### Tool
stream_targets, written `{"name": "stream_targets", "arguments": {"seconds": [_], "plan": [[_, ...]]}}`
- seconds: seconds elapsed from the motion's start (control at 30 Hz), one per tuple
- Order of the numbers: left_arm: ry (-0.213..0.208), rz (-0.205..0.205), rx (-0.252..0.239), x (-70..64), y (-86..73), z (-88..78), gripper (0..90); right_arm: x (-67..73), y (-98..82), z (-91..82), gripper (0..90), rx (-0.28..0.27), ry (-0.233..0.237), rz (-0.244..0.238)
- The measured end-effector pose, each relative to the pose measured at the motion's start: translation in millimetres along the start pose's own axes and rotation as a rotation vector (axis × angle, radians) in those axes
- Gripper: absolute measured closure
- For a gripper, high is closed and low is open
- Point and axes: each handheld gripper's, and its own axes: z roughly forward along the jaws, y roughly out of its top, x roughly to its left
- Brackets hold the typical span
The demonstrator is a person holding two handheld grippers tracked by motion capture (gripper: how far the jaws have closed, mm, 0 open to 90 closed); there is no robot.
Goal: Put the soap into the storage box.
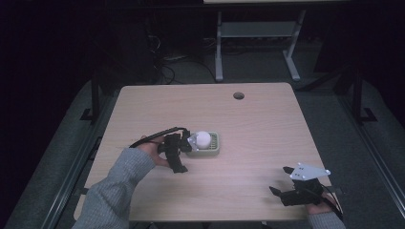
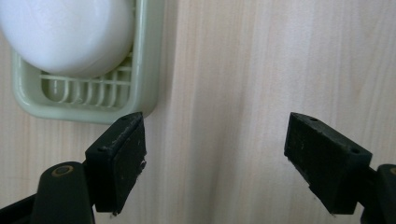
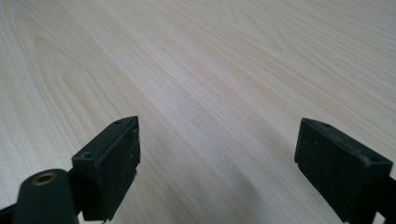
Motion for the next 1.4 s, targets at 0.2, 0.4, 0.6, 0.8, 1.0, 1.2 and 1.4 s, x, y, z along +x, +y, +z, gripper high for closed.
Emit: {"name": "stream_targets", "arguments": {"seconds": [0.2,0.4,0.6,0.8,1.0,1.2,1.4], "plan": [[0.003,-0.012,-0.008,-4.2,-7.8,-0.9,20.2,-0.3,-0.5,0.2,13.8,0.003,-0.003,0.001],[0.000,-0.017,-0.026,-8.0,-13.6,-1.9,20.3,-0.5,-1.0,0.2,13.8,0.008,-0.006,0.003],[-0.002,-0.025,-0.032,-13.7,-20.7,2.4,20.1,-0.7,-1.2,0.4,13.8,0.010,-0.007,0.004],[-0.001,-0.027,-0.040,-18.1,-25.1,3.1,20.1,-1.2,-1.6,0.6,13.8,0.011,-0.010,0.000],[0.009,-0.016,-0.036,-23.2,-26.0,1.3,20.1,-1.3,-2.0,0.0,13.8,0.012,-0.013,0.004],[0.015,-0.022,-0.052,-29.3,-30.1,1.7,20.2,-1.6,-2.3,0.3,13.8,0.015,-0.017,0.004],[0.029,-0.007,-0.057,-38.4,-33.4,-0.1,20.2,-1.5,-2.3,0.6,13.8,0.020,-0.021,0.000]]}}
